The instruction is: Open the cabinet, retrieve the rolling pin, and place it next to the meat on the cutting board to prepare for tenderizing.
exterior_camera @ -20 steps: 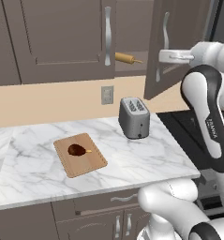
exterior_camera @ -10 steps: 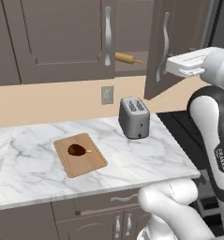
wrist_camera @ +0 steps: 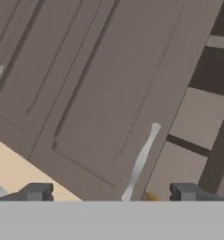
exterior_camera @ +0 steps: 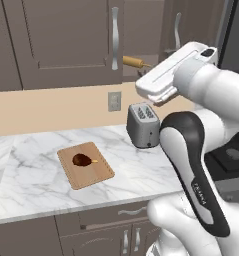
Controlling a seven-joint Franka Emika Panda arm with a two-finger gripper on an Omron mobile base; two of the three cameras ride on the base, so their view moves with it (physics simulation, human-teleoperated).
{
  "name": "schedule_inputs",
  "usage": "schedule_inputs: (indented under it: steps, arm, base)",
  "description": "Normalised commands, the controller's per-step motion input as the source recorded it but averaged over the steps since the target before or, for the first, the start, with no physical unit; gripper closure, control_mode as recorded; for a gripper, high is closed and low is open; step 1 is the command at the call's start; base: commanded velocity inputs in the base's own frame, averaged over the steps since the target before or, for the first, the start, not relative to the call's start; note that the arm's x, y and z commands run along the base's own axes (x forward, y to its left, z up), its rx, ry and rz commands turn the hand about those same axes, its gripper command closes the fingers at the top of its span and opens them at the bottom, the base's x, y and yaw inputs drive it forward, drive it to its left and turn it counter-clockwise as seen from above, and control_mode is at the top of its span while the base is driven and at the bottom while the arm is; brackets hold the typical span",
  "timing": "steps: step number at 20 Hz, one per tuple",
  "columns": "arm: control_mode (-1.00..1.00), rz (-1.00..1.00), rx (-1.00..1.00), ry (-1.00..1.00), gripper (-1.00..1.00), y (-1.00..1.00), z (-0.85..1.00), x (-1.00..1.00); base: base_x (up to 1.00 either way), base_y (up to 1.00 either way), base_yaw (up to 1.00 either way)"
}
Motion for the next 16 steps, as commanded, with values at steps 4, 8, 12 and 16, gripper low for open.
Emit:
schedule_inputs:
  steps: [4,8,12,16]
  arm:
    - [-1.0,-0.25,-0.34,0.01,-1.0,0.78,0.0,0.02]
    - [-1.0,-0.34,-0.28,0.06,-1.0,0.46,-0.01,0.2]
    - [-1.0,-0.38,-0.19,0.09,-1.0,0.07,-0.06,0.15]
    - [-1.0,-0.38,-0.09,0.1,-1.0,-0.22,-0.1,0.1]
  base:
    - [0.0,0.0,0.0]
    - [0.0,0.0,0.0]
    - [0.0,0.0,0.0]
    - [0.0,0.0,0.0]
